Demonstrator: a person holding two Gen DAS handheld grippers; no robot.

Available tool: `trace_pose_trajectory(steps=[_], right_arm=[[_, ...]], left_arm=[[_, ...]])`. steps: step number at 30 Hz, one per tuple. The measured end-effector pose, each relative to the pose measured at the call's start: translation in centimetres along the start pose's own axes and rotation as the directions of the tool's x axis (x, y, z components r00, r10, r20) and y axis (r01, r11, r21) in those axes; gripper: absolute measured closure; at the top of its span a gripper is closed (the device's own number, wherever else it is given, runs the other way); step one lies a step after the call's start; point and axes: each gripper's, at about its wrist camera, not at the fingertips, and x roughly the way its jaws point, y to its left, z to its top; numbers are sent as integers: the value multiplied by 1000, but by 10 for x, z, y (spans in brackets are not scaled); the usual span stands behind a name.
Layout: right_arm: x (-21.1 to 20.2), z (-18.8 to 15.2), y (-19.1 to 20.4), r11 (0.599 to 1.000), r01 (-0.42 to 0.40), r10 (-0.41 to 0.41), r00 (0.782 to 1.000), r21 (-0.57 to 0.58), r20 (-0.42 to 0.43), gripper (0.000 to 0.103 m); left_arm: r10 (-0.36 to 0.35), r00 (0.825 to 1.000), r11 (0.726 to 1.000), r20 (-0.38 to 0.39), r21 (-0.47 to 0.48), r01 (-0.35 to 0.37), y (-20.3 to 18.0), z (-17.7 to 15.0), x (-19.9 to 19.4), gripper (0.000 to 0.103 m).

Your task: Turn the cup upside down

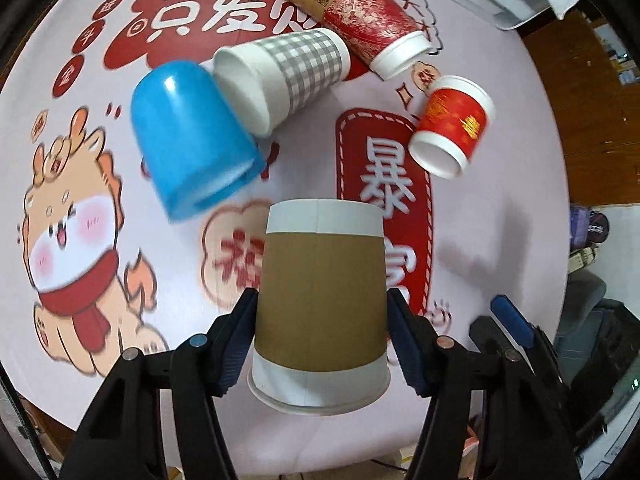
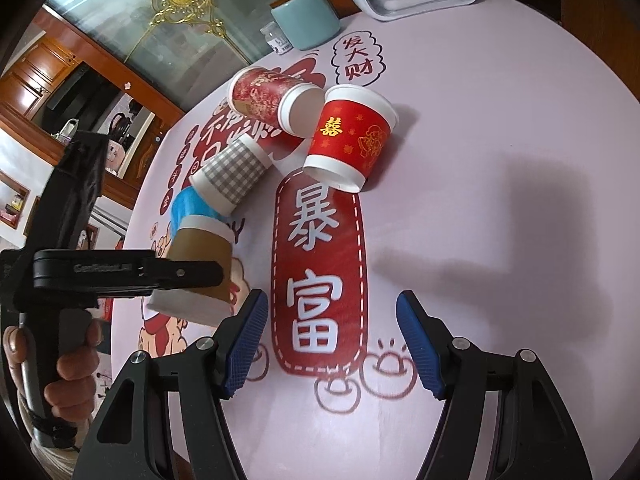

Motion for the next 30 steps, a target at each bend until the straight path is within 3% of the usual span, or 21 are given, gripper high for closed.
trace_pose_trajectory(steps=[9,15,21,25,30], right_arm=[[-22,-38,2,1000,23,-23,1000,4,12,34],[-25,-60,-1,999,42,-42,999,6,-7,34],[-24,-74,-4,999,51,-51,998,11,-26,34],[-26,-78,-5,999,48,-48,998,14,-30,34],[-28,-76,-3,999,46,-46,998,3,-30,34]], left_arm=[[-20,999,1000,44,-23,21,11,-81,14,41],[-26,1000,998,15,-62,27,20,-109,43,41],[-17,999,998,29,-61,19,20,-113,53,38],[-28,999,998,43,-55,31,20,-112,51,23],[-21,997,999,69,-35,24,19,-109,44,22]])
